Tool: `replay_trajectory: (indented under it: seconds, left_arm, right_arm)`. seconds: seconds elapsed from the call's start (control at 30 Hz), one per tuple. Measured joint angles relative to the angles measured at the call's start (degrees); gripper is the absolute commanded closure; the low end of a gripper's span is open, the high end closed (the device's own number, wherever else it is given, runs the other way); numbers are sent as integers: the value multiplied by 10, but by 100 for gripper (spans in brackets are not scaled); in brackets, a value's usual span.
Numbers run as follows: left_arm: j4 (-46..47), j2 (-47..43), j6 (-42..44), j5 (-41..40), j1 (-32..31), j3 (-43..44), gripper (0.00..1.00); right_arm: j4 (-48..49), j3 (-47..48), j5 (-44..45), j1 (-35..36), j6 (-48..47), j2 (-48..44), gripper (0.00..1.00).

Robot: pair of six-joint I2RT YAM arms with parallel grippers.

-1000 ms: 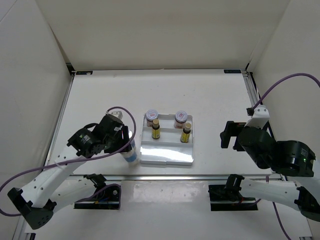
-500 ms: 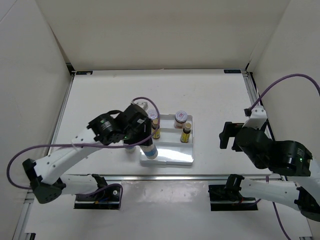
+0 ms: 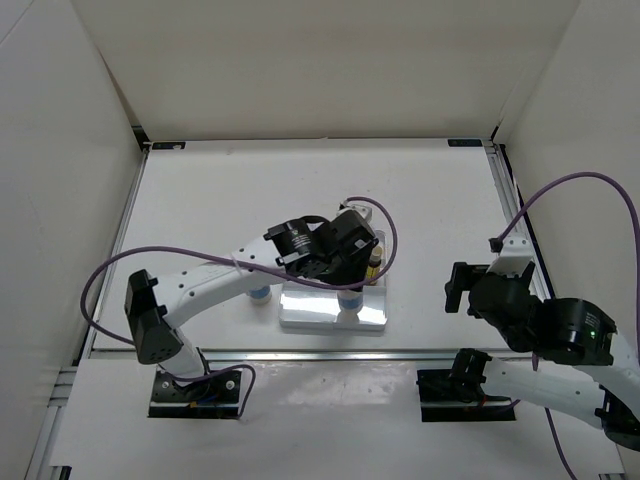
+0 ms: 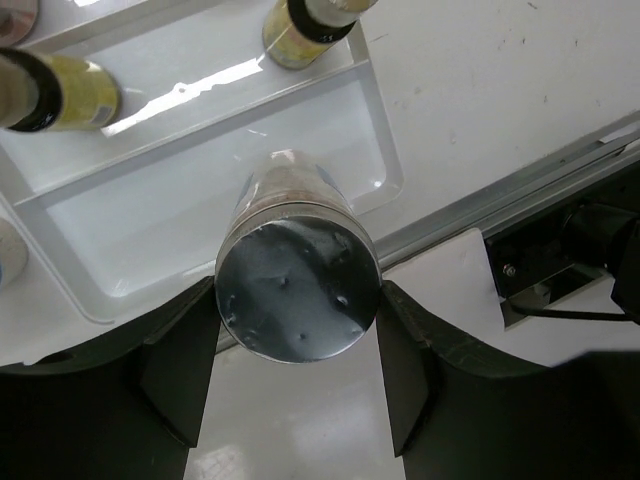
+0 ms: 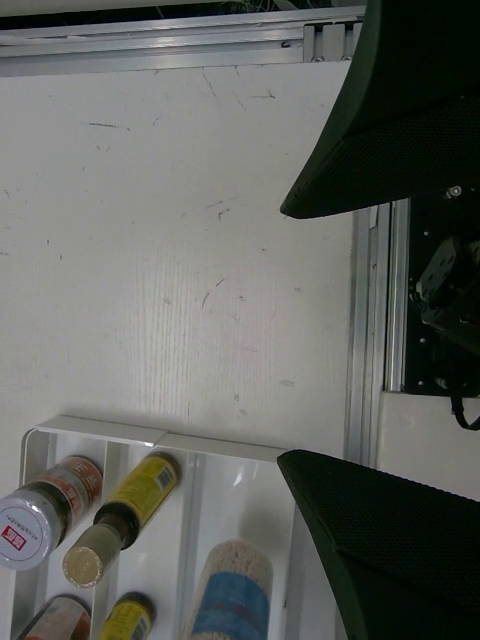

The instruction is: Organize the condiment bottles

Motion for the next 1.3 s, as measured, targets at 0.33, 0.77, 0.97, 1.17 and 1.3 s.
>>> replay_trajectory:
  seconds: [0.33,0.77,0.97,1.17,1.3]
  left_arm:
    - [49,64,23,-10,-2,6,84]
    - [76,67,28,-7,-5,-9,0]
    - [77,-57,28,-10,-17,-52,0]
    - [33,-295,7,-92,-4,-102,0]
    - [-2,-415,-21,-138,53,-187,0]
  right_arm:
    - [1,0,2,0,0,28,1]
    - [2,0,2,0,-4,16,1]
    - [2,0,2,0,-4,16,1]
    - [5,0,2,0,-5,16,1]
    - [9,-1,2,0,-7,13,1]
